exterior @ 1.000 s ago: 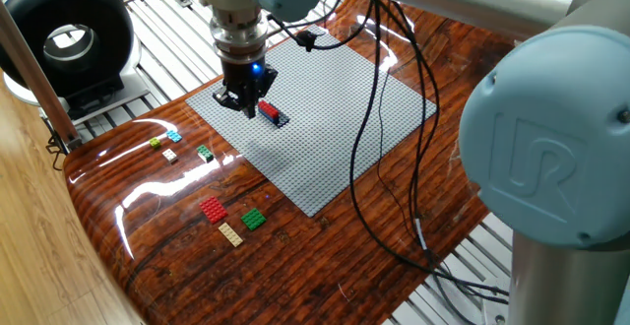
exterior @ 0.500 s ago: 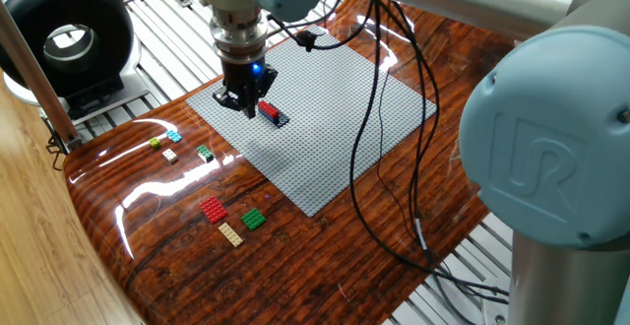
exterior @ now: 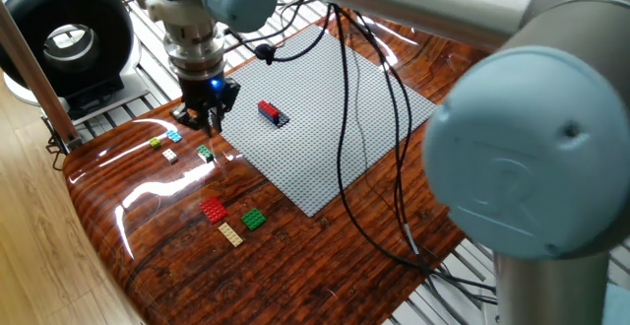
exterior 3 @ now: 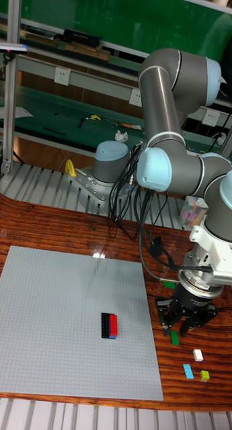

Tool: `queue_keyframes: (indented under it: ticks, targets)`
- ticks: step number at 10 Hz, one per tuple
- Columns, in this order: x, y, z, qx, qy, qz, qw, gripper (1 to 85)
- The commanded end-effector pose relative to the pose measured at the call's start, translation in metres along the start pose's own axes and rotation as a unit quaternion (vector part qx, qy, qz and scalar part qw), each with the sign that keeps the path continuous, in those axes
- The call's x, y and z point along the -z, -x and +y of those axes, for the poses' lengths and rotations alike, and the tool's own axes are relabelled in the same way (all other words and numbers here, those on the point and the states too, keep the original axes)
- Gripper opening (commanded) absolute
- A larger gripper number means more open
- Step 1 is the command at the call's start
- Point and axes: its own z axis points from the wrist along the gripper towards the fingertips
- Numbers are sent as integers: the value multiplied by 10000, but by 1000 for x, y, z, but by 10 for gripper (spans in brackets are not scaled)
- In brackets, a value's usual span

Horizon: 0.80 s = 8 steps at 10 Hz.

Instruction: Build with small Lego blocks

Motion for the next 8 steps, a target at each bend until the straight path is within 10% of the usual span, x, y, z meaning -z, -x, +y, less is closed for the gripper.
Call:
queue_keyframes:
  ticks: [1, 8]
  targets:
    - [1, 1, -4, -221, -57, -12, 9997, 387]
    - [-4, -3, 16, -460, 126, -323, 9983, 390]
